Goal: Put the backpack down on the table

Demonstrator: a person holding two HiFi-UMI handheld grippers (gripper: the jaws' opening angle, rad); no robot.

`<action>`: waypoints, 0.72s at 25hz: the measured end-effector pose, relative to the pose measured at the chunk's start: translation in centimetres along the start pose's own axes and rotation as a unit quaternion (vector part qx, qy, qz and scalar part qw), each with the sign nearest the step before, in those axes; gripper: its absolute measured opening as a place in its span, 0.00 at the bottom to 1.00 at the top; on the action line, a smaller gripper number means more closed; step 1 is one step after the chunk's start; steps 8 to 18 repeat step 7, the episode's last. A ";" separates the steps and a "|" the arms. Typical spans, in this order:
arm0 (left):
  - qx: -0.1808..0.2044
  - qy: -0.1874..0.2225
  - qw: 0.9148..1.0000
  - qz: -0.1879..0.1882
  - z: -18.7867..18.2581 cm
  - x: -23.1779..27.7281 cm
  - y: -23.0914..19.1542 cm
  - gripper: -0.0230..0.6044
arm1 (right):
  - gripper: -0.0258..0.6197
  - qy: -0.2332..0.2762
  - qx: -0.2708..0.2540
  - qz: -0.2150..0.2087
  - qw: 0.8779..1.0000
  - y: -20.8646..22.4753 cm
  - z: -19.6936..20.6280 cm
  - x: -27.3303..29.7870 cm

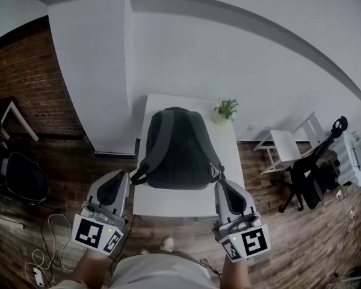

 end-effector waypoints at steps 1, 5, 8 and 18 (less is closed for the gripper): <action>-0.002 -0.001 1.000 0.002 0.1 0.2 0.1 0.06 | 0.10 -0.001 0.000 0.003 1.000 0.1 0.0 0.0; -0.007 -0.001 1.000 0.011 0.4 1.1 0.6 0.06 | 0.10 -0.002 0.003 0.013 1.000 0.9 0.1 -0.2; -0.009 -0.001 1.000 0.016 0.5 1.6 0.8 0.06 | 0.10 -0.002 0.004 0.018 1.000 1.3 0.1 -0.3; -0.009 -0.001 1.000 0.016 0.5 1.6 0.8 0.06 | 0.10 -0.002 0.004 0.018 1.000 1.3 0.1 -0.3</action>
Point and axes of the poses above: the fingertips, and each gripper's own axes: x forward along the fingers, y to its right, z out of its underside, the point moved 5 cm from there along -x, backward along the fingers, and after that the axes turned 7 degrees about x, right-handed, at the moved point
